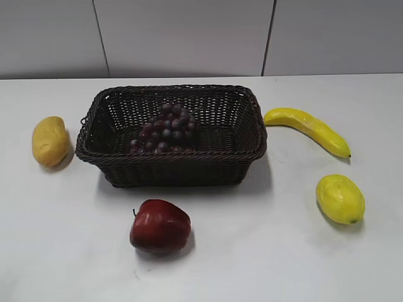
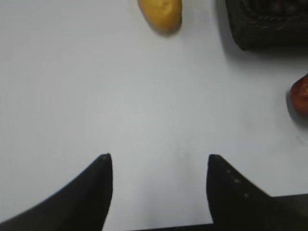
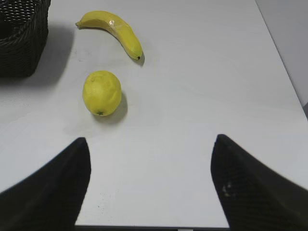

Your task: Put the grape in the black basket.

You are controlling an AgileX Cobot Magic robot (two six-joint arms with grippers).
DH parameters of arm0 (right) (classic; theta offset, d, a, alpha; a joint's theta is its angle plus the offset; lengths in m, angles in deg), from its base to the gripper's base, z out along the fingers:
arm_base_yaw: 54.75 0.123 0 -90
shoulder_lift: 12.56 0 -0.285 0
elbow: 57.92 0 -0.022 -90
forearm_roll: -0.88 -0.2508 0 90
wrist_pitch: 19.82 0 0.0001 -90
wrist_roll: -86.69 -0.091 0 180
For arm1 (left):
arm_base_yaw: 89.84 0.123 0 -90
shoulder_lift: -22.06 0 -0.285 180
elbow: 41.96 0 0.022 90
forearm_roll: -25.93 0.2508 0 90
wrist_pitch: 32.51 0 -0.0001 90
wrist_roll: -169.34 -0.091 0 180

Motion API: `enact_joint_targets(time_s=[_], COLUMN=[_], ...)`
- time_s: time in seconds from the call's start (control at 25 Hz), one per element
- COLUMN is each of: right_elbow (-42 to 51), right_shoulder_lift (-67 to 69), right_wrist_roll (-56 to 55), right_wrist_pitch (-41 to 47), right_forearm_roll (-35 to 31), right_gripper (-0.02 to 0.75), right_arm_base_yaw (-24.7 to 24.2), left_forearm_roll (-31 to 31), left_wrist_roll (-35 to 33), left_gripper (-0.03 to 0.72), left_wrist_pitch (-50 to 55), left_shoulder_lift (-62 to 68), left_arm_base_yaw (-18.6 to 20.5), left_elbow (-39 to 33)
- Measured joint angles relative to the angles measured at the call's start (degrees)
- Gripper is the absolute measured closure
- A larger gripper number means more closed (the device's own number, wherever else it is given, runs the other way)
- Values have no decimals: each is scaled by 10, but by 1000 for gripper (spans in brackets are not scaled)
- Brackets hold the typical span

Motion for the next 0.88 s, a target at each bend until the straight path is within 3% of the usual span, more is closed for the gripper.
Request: enact_joint_targets(time_s=[0.32, 0.88], right_elbow=[0, 0], right_shoulder_lift=[0, 0], right_wrist_roll=[0, 0], right_wrist_pitch=[0, 0], right_forearm_roll=[0, 0], right_gripper=[148, 148], right_arm_base_yaw=[0, 0], left_forearm_roll=[0, -10], left_wrist_roll=[0, -12], left_gripper=[103, 103], left_wrist_pitch=[-3, -15], left_shoulder_lift=[-141, -152], left_arm_base_yaw=[0, 0], left_elbow=[-13, -88])
